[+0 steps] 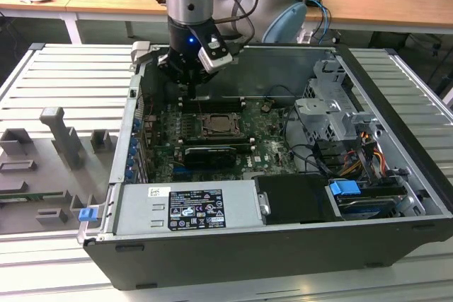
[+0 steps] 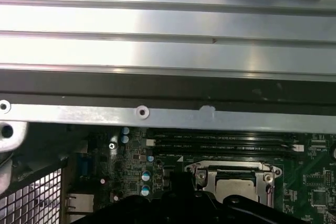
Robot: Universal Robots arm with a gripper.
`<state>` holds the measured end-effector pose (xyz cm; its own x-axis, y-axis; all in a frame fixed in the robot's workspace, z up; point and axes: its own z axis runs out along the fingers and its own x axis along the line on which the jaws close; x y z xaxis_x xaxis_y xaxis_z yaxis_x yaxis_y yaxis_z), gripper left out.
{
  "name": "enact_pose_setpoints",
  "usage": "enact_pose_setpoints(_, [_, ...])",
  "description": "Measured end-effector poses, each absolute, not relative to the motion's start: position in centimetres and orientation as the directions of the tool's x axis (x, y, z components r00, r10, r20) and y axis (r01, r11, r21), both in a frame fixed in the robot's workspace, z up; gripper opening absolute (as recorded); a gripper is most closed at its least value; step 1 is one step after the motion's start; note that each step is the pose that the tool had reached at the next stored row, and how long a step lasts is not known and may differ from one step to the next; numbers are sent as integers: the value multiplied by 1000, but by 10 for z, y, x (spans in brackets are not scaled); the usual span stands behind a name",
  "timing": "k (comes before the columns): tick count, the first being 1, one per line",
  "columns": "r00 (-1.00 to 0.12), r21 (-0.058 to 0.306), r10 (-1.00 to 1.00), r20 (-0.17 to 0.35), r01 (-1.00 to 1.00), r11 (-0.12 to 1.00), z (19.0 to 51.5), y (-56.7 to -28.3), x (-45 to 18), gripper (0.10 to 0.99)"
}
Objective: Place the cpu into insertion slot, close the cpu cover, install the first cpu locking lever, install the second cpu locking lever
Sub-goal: 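Install the first cpu locking lever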
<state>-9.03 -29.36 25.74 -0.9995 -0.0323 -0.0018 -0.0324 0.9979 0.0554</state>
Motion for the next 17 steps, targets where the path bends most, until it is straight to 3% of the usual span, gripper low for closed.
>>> enact_pose_setpoints(15, [-999, 57, -32, -2, -32, 998, 252, -294, -52, 106])
enact_pose_setpoints(17, [-999, 82, -32, -3, -32, 996, 251, -294, -48, 106])
